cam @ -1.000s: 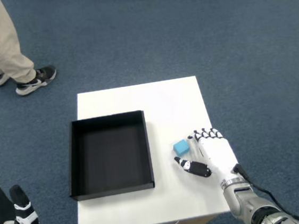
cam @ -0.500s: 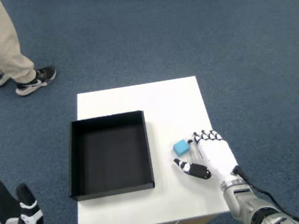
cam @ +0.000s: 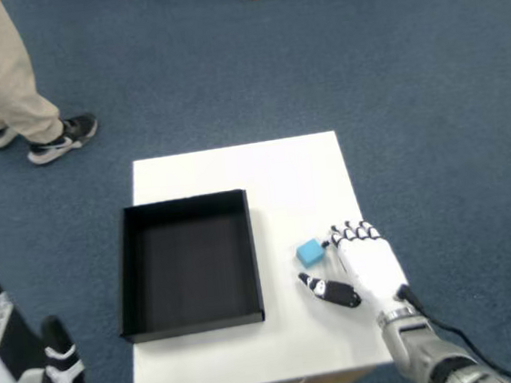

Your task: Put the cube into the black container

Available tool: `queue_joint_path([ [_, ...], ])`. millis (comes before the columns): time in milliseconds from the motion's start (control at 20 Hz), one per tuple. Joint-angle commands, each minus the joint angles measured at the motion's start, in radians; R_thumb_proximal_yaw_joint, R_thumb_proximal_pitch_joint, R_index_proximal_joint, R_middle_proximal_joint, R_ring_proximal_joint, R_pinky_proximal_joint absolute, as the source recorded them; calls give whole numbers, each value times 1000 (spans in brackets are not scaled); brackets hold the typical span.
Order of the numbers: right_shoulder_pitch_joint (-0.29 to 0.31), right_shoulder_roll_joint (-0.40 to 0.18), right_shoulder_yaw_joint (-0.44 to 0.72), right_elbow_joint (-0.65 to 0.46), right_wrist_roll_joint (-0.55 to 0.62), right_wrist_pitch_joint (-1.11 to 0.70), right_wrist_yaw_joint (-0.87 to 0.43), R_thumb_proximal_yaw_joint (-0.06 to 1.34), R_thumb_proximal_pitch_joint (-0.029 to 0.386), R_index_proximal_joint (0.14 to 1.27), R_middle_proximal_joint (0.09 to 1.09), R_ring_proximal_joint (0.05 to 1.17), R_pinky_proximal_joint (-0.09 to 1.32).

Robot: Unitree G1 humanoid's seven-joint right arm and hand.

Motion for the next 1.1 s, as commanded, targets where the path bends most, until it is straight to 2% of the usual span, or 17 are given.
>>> queue_joint_path([
  [50,-24,-10,-6,-41,-21,20,-41,391,-3,539,211,156,-6],
  [650,-6,-4,1,-86,-86,53,-132,354,0,582,243,185,51],
  [1100,-4,0,-2,-125,-61,44,-198,351,12,621,260,194,73],
])
